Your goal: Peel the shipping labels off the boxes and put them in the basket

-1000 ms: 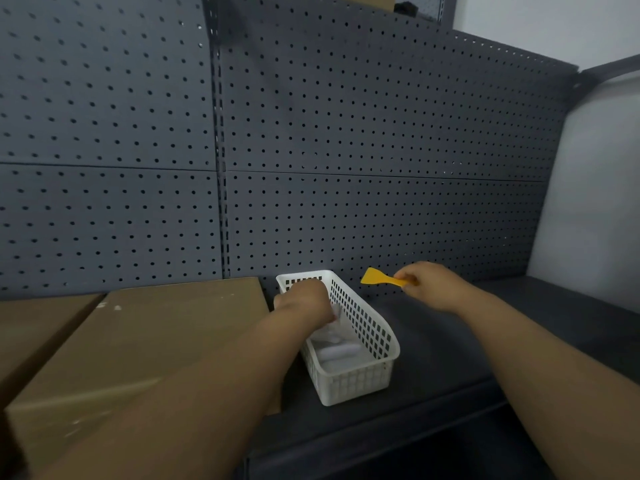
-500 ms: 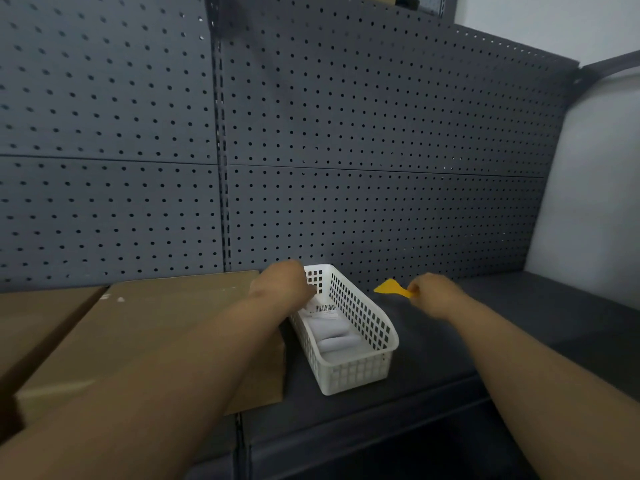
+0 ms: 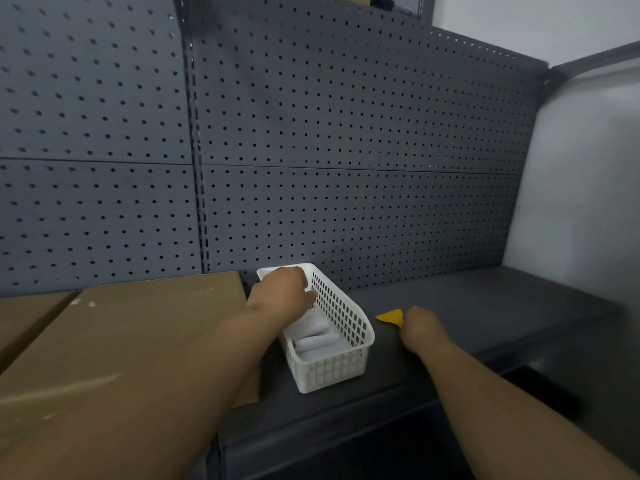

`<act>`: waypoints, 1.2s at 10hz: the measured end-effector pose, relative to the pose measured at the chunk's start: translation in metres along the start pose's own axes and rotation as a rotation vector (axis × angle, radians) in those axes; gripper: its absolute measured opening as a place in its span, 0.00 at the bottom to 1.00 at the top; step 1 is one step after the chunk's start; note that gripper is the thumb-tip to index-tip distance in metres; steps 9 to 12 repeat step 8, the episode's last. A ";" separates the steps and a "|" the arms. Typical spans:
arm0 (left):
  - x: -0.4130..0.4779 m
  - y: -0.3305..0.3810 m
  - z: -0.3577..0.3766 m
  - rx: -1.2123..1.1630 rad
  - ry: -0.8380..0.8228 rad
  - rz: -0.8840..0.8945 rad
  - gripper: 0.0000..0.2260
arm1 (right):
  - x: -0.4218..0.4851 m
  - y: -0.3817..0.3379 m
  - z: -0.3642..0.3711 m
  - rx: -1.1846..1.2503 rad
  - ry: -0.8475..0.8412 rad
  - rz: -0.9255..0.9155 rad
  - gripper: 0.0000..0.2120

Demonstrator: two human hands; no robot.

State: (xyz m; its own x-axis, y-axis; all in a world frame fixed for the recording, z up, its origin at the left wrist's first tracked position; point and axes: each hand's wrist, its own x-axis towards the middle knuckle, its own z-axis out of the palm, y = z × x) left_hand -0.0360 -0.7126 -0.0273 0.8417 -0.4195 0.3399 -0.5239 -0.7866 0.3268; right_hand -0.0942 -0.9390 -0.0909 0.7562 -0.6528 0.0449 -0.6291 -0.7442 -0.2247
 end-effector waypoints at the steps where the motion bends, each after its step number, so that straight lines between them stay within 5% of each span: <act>1: 0.002 0.000 0.002 0.008 -0.002 -0.009 0.16 | 0.002 0.003 0.004 -0.012 0.025 0.015 0.12; 12: 0.002 -0.003 -0.005 0.002 -0.015 -0.039 0.15 | 0.012 0.000 -0.009 0.045 0.046 -0.004 0.09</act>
